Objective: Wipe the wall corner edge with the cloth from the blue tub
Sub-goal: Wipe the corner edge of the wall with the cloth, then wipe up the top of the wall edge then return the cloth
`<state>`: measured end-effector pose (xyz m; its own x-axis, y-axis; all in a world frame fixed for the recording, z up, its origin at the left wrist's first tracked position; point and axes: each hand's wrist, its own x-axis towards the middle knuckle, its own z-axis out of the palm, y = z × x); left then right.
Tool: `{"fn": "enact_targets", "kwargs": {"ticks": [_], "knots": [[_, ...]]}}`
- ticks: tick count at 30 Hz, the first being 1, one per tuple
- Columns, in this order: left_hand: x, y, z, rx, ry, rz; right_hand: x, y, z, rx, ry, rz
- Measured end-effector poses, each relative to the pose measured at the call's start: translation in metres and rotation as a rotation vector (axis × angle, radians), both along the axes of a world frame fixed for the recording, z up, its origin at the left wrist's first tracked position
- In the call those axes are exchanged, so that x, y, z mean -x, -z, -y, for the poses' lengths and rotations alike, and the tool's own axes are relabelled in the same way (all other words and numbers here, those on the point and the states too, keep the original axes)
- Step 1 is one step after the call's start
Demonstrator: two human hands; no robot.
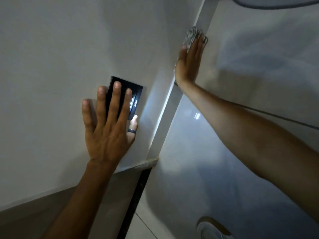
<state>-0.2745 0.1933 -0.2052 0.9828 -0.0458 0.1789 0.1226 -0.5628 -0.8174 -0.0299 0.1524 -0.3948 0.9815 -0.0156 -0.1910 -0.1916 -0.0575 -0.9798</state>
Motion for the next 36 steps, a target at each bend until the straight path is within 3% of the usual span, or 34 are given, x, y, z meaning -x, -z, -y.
{"fn": "enact_targets", "kwargs": {"ticks": [4,6,9,12,15,17,19,21,25,28,30,32,36], "knots": [[-0.012,0.003,0.009,0.078,-0.032,0.020,0.013,-0.010,0.005,-0.014,0.056,-0.066],[-0.021,0.002,0.020,0.226,-0.056,0.058,0.049,-0.022,0.013,-0.038,-0.033,-0.159],[-0.032,-0.003,0.053,0.690,-0.068,0.181,0.098,-0.047,0.044,-0.266,-0.210,-0.501],[-0.037,-0.024,0.108,1.169,-0.143,0.272,0.102,-0.086,0.105,-0.570,-0.217,-0.961],[-0.054,-0.068,0.154,1.724,-0.455,0.413,0.083,-0.145,0.177,-0.717,-0.225,-1.085],[-0.085,-0.100,0.159,2.086,-0.867,0.565,0.058,-0.195,0.210,-0.905,-0.291,-1.129],[-0.124,-0.122,0.151,2.383,-1.224,0.611,0.026,-0.240,0.233,-0.962,-0.391,-1.161],[-0.166,-0.139,0.144,2.562,-1.276,0.574,-0.009,-0.278,0.252,-0.874,-0.466,-1.150],[-0.256,-0.179,0.149,2.606,-1.082,0.548,-0.099,-0.344,0.289,-0.271,-0.807,-0.784],[-0.326,-0.194,0.149,2.500,-0.945,0.540,-0.179,-0.367,0.291,0.153,-0.818,-0.398],[-0.375,-0.189,0.146,2.284,-0.844,0.505,-0.236,-0.365,0.279,0.398,-0.776,-0.180],[-0.421,-0.178,0.141,2.038,-0.714,0.394,-0.284,-0.349,0.266,0.552,-0.774,-0.097],[-0.460,-0.151,0.128,1.446,-0.633,-0.138,-0.329,-0.311,0.248,0.820,-1.065,-0.127]]}}
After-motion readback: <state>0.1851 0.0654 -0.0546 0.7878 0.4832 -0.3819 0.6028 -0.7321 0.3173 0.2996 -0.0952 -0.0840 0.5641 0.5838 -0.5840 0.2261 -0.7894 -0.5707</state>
